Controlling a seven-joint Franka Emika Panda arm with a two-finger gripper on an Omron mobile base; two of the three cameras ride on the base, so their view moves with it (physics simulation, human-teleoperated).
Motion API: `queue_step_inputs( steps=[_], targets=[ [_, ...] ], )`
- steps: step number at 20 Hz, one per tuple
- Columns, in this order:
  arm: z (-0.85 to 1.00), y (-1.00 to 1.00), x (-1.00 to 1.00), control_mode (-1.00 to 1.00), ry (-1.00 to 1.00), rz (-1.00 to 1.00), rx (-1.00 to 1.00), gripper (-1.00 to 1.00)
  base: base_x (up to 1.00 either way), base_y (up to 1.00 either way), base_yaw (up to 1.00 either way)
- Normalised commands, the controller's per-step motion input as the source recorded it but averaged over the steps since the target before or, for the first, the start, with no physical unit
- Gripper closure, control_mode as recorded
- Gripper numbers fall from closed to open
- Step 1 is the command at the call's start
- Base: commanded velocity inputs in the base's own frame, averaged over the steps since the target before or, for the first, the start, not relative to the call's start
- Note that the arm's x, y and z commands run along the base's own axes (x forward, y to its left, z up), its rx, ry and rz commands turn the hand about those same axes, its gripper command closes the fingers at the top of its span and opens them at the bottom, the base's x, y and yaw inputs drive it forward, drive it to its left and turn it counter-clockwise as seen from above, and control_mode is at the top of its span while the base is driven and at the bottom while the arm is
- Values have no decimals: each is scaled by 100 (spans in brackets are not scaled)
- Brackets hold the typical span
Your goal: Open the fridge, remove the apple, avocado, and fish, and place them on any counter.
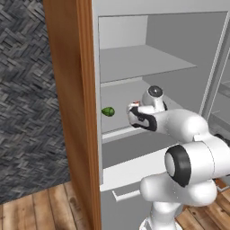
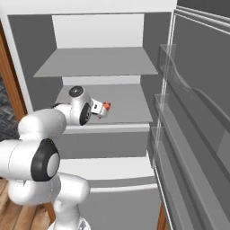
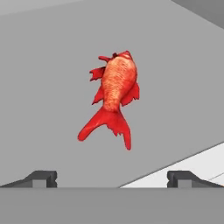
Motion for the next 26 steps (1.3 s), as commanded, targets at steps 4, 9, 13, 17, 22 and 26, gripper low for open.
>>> queue_step_inputs(
  steps=[4,9,13,17,22,26],
  targets=[
    [-3,0,41,-100,0,0,0,-100,0,0,0],
    [-13,0,35,-100,0,-1,0,-100,0,0,0],
    [-14,0,38,-100,0,-1,0,-100,0,0,0],
    [-11,-1,27,-100,0,-1,0,-100,0,0,0],
    [-9,-4,27,-100,0,-2,0,-100,0,0,0],
    [-13,-13,20,-100,0,0,0,-100,0,0,0]
  ],
)
